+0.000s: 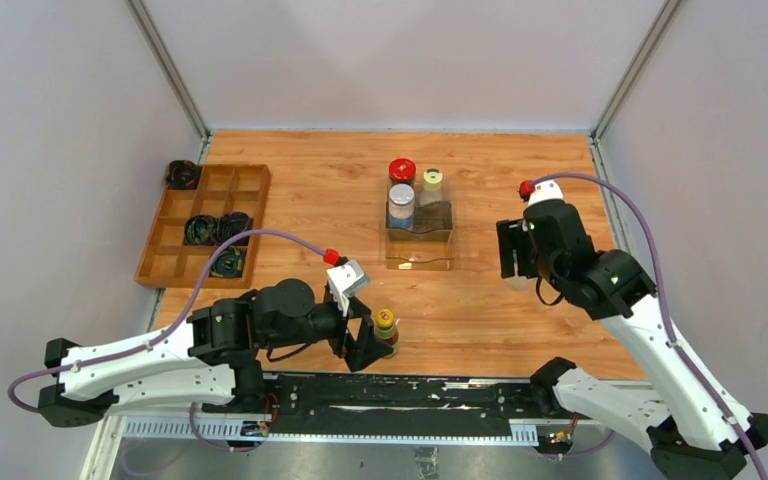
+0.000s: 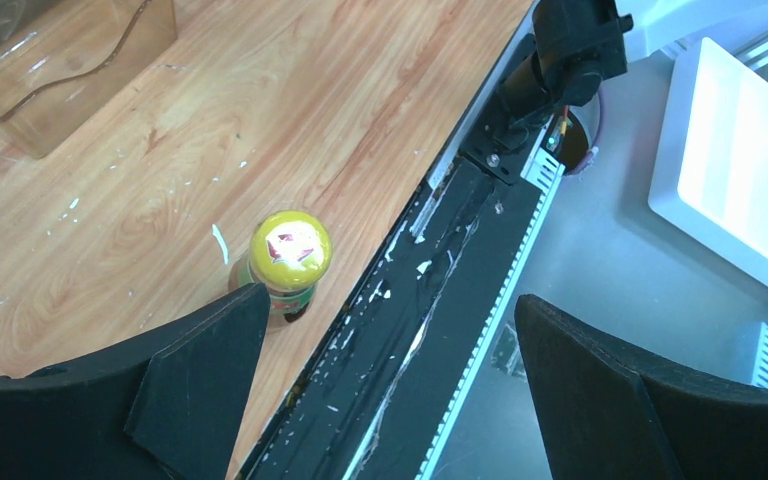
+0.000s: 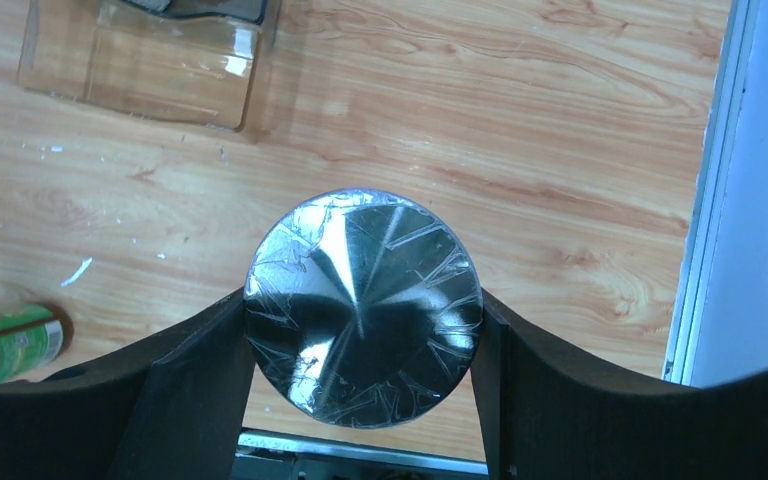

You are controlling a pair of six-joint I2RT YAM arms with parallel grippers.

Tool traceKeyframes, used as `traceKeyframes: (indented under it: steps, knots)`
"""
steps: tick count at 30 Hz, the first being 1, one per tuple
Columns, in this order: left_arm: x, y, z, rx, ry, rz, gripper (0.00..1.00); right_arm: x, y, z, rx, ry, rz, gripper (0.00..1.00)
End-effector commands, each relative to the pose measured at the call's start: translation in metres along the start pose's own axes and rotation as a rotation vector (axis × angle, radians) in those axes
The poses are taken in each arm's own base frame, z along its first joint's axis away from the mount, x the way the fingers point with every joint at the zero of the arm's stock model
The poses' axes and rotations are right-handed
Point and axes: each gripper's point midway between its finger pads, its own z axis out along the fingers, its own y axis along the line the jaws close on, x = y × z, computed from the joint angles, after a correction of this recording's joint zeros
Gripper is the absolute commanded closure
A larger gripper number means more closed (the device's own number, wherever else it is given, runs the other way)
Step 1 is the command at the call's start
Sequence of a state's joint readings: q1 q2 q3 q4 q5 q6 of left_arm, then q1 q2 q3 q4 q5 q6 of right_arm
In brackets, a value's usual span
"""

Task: Organize the condiment bottles
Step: Place the bottle in the storage box.

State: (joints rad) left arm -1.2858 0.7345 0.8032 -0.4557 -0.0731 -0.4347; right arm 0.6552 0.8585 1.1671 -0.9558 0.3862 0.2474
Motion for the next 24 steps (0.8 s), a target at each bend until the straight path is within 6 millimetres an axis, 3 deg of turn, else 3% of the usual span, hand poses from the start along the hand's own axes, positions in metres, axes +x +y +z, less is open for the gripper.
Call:
traceKeyframes:
  steps: [1,15,24]
  knots:
    - [-0.001,-0.002,-0.002,0.019,-0.017,-0.014,0.0,-0.033,-0.016,0.006,0.008,-0.042,0.072,0.44]
    - [0.009,0.0,-0.001,0.021,0.007,-0.004,0.0,-0.107,-0.064,0.056,-0.001,-0.063,0.304,0.45]
    - [0.018,0.0,0.012,0.028,0.044,0.017,0.0,-0.158,-0.089,0.094,-0.013,-0.085,0.356,0.45]
